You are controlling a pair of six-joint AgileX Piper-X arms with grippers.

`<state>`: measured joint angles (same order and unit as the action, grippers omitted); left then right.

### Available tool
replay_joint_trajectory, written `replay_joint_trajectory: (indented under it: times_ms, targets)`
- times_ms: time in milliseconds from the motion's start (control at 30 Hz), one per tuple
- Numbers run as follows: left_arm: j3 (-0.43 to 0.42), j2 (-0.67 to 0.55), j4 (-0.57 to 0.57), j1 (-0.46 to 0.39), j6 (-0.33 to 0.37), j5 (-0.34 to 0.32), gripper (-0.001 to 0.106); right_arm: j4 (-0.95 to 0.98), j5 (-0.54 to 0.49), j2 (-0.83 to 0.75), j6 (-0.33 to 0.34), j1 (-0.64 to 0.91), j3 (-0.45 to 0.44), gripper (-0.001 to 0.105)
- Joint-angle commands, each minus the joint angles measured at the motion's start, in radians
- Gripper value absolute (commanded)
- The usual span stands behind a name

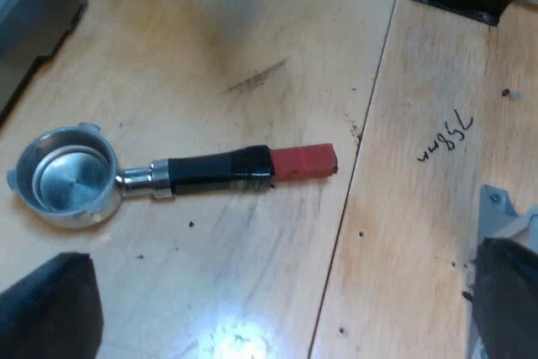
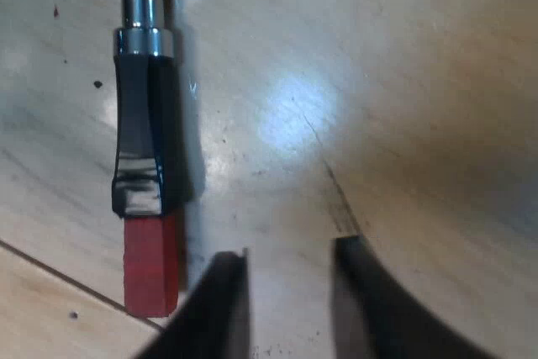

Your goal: Put the handle in the coffee machine

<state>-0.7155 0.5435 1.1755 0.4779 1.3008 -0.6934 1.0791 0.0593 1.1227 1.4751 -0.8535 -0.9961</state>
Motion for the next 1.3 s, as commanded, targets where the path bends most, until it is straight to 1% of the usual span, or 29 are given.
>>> replay_joint_trajectory:
  times_ms: [33, 67, 133, 333, 367, 467, 567, 633, 700, 867, 933, 1000, 1033, 1233, 1300]
  targets:
    - [-0.003, 0.001, 0.021, 0.005, -0.027, 0.001, 0.09, -0.006, -0.002, 0.021, 0.0, -0.002, -0.004, 0.004]
    - [-0.003, 0.001, 0.029, 0.005, -0.036, 0.001, 0.09, -0.006, -0.002, 0.028, 0.0, -0.002, -0.005, 0.0]
    - [-0.003, 0.001, 0.036, 0.005, -0.049, 0.001, 0.09, -0.006, -0.002, 0.035, 0.0, -0.002, -0.005, 0.0]
    - [-0.003, 0.001, 0.036, 0.005, -0.05, 0.001, 0.09, -0.004, -0.002, 0.078, 0.0, -0.002, -0.005, 0.0]
    - [-0.003, 0.001, 0.036, 0.005, -0.05, 0.001, 0.09, -0.004, 0.003, 0.089, -0.008, -0.002, 0.002, 0.0]
    - [-0.003, 0.001, 0.036, 0.005, -0.05, 0.001, 0.09, -0.014, 0.008, 0.11, -0.065, -0.022, 0.036, 0.0]
    - [-0.003, 0.001, 0.036, 0.005, -0.05, 0.001, 0.09, -0.047, 0.006, 0.126, -0.096, -0.057, 0.079, 0.0]
    - [-0.003, 0.001, 0.036, 0.005, -0.05, 0.001, 0.09, -0.069, 0.006, 0.13, -0.103, -0.072, 0.097, 0.0]
    - [-0.003, 0.001, 0.036, 0.005, -0.05, 0.001, 0.09, -0.145, 0.006, 0.148, -0.111, -0.12, 0.138, 0.0]
    - [-0.003, 0.001, 0.036, 0.005, -0.05, 0.001, 0.09, -0.229, 0.006, 0.186, -0.111, -0.175, 0.174, 0.0]
    - [-0.003, 0.001, 0.036, 0.005, -0.05, 0.001, 0.09, -0.252, 0.006, 0.214, -0.143, -0.19, 0.181, 0.0]
    - [-0.003, 0.001, 0.036, 0.005, -0.05, 0.001, 0.09, -0.259, 0.006, 0.25, -0.202, -0.19, 0.181, 0.0]
    - [-0.003, 0.001, 0.036, 0.005, -0.05, 0.001, 0.09, -0.261, 0.004, 0.263, -0.217, -0.19, 0.181, 0.0]
    - [-0.003, 0.001, 0.036, 0.005, -0.05, 0.001, 0.09, -0.31, 0.004, 0.332, -0.238, -0.19, 0.181, 0.0]
    - [-0.003, 0.001, 0.036, 0.005, -0.05, 0.001, 0.09, -0.339, 0.009, 0.345, -0.266, -0.19, 0.181, 0.0]
